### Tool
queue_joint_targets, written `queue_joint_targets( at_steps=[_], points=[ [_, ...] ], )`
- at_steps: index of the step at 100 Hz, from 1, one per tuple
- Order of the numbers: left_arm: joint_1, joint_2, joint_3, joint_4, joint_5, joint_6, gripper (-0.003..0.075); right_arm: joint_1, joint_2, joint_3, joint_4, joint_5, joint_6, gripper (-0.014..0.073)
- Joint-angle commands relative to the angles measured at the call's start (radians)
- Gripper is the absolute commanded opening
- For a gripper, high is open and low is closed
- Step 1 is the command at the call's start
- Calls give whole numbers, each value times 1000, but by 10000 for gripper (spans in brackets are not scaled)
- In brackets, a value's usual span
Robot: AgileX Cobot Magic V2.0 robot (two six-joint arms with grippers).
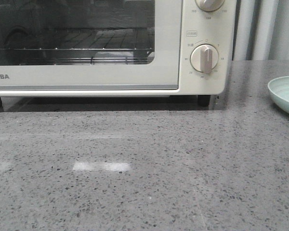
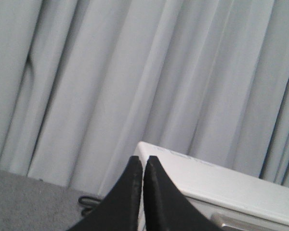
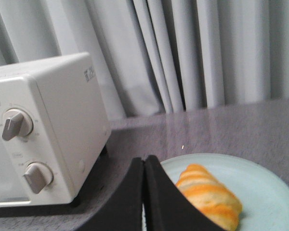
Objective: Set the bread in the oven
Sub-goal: 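Pull the toaster oven door down open with the left gripper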
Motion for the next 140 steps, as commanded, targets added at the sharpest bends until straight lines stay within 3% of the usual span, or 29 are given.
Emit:
queue_joint_targets(
  at_steps=[1, 15, 34, 46, 58, 66, 86, 112, 140],
  points=[
    [-19, 87, -98, -23, 24, 5, -20, 10, 53, -77, 46, -18, -1, -69],
    [-110, 210, -194, -31, 39, 160, -20, 34, 103, -133, 53, 22, -1, -69],
    [-341, 378, -293, -68, 28, 286, -21, 75, 149, -183, 124, 54, -1, -69],
    [-493, 489, -317, -58, -71, 297, -21, 96, 164, -197, 124, 89, -8, -69],
    [-582, 607, -319, -30, -195, 309, -21, 103, 170, -197, 124, 132, -8, -69],
    [-598, 683, -331, -30, -242, 309, -21, 103, 170, -197, 124, 157, -8, -69],
    [-598, 867, -439, -127, -201, 309, -21, 103, 170, -197, 124, 186, -8, -69],
    [-588, 1005, -591, -128, 8, 309, -21, 103, 170, -197, 124, 188, -8, -69],
    [-541, 1011, -594, -102, 109, 309, -21, 103, 170, -197, 124, 186, -8, -69]
  ],
)
